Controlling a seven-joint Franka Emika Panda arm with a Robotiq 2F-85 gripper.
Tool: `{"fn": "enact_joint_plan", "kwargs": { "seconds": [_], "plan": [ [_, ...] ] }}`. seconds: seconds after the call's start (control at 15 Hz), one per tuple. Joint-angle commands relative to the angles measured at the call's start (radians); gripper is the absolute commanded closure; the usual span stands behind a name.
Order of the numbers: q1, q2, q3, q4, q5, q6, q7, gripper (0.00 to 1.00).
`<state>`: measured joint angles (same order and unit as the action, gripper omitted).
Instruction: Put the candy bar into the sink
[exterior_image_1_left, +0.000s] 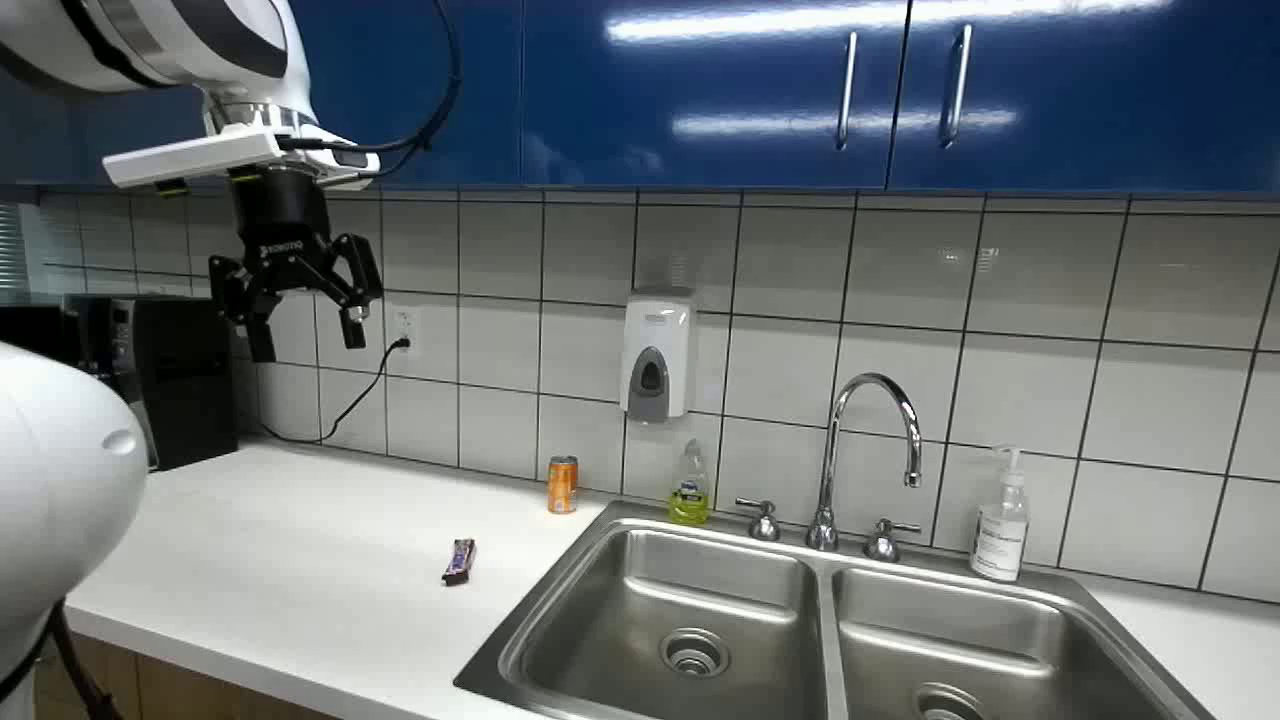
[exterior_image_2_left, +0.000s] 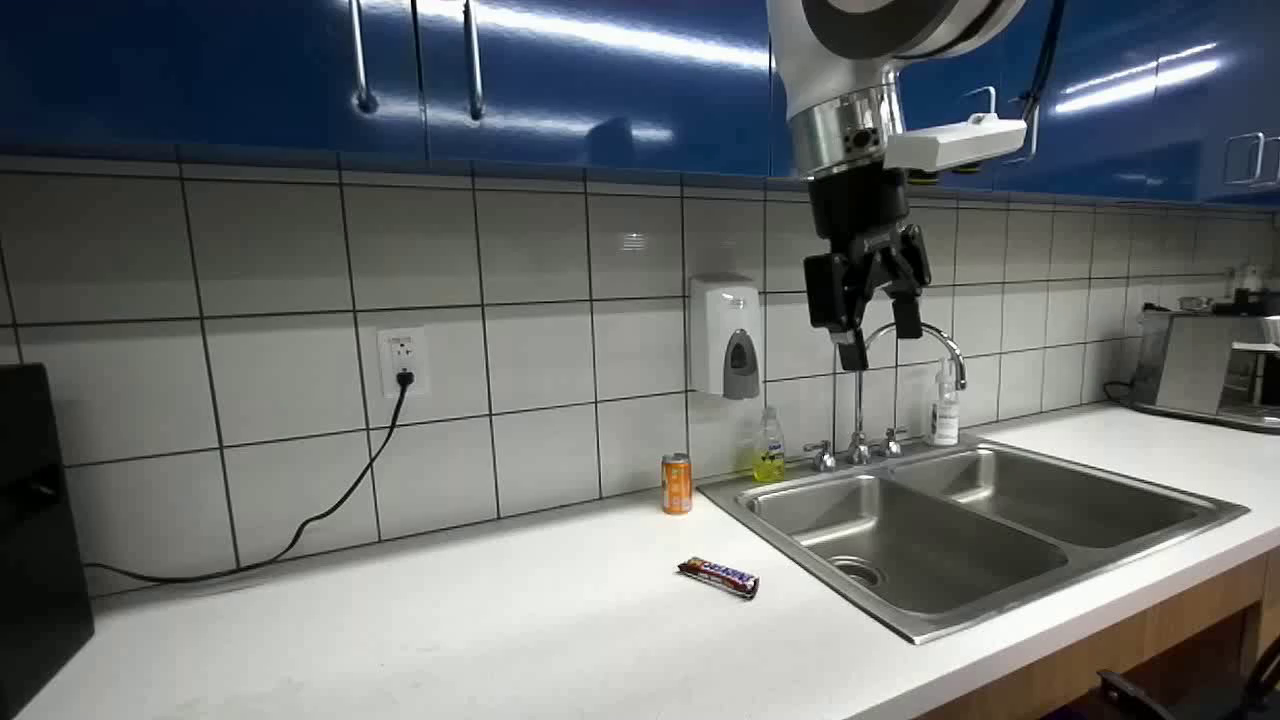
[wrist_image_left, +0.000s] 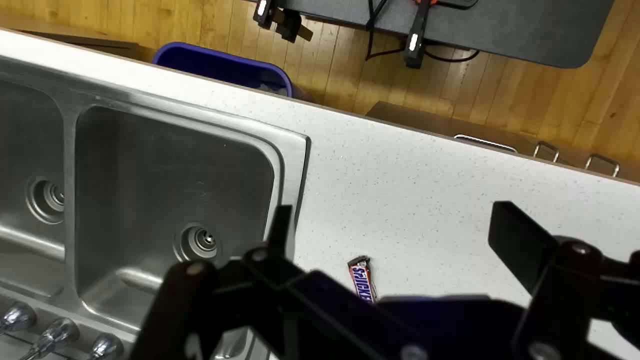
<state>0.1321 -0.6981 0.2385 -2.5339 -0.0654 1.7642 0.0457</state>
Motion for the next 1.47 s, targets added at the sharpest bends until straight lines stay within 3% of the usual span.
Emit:
{"fn": "enact_joint_plan", "kwargs": {
  "seconds": [0.0,0.27,0.53,0.93,1.4],
  "plan": [
    [0.019,0.005,-0.015,0.002,-0.01,-0.002,0.01,0.0],
    [0.031,0.018,-0.032,0.003,0.017,0.027,-0.011,0.0],
    [0.054,0.041,-0.061,-0.025,0.064,0.155,-0.028,0.0],
    [0.048,0.104,-0.061,-0.092,0.045,0.293,-0.019,0.0],
    [0.043,0.268,-0.069,-0.158,0.038,0.498,-0.034,0.0]
  ]
}}
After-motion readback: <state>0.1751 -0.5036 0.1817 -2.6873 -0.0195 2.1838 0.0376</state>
